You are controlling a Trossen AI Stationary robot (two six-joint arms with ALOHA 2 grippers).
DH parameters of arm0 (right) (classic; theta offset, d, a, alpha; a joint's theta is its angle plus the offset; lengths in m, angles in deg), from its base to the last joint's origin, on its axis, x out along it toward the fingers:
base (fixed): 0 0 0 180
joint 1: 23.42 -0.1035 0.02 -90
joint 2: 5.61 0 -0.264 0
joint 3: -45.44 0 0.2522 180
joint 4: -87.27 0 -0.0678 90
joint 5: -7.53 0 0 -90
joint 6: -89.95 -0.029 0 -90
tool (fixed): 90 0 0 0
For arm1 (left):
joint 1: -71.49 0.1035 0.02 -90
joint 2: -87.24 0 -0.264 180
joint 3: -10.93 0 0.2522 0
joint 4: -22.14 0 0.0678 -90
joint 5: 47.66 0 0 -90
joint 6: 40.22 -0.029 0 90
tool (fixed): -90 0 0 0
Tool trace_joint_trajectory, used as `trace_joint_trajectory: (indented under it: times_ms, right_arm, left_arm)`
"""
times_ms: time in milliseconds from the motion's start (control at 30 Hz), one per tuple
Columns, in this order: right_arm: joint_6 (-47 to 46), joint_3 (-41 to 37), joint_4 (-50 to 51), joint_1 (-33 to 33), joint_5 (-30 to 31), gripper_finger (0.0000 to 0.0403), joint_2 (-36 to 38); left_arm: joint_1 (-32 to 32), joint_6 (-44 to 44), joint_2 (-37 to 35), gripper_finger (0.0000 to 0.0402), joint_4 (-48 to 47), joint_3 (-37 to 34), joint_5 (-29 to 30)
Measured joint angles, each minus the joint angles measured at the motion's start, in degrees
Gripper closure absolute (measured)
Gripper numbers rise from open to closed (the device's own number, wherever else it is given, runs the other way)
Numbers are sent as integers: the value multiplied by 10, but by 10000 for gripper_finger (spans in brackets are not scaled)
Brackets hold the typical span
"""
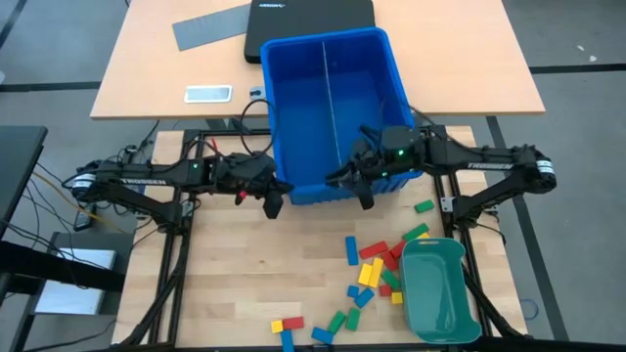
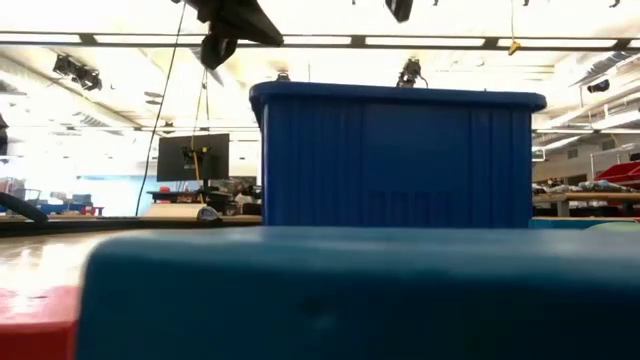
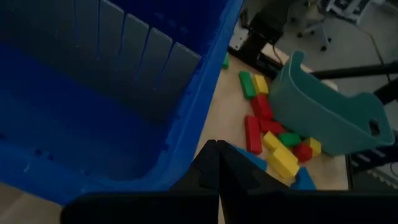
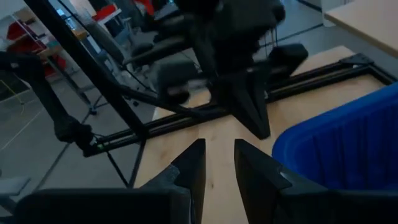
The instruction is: Sort Items/Unsort Items
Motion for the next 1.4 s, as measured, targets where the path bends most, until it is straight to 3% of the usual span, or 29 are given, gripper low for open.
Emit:
trace_joint_trajectory:
  times_ms: [267,533,933,1267,1400]
  right_arm:
    - [-62,60,197,-33,1,315,0]
    - [-84,54,356,-78,100,319,-13]
    - [-86,65,375,-82,131,398,-75]
    - [-115,70,376,-82,132,401,-67]
    - [-111,70,377,-82,132,398,-67]
  left_arm:
    - [1,-41,0,401,-9,0,-43]
    - [1,-92,23,401,-64,0,-84]
    - [1,-103,97,401,-52,0,-26]
    - [13,-114,104,401,-92,0,107]
    - [24,-93,103,401,-138,0,133]
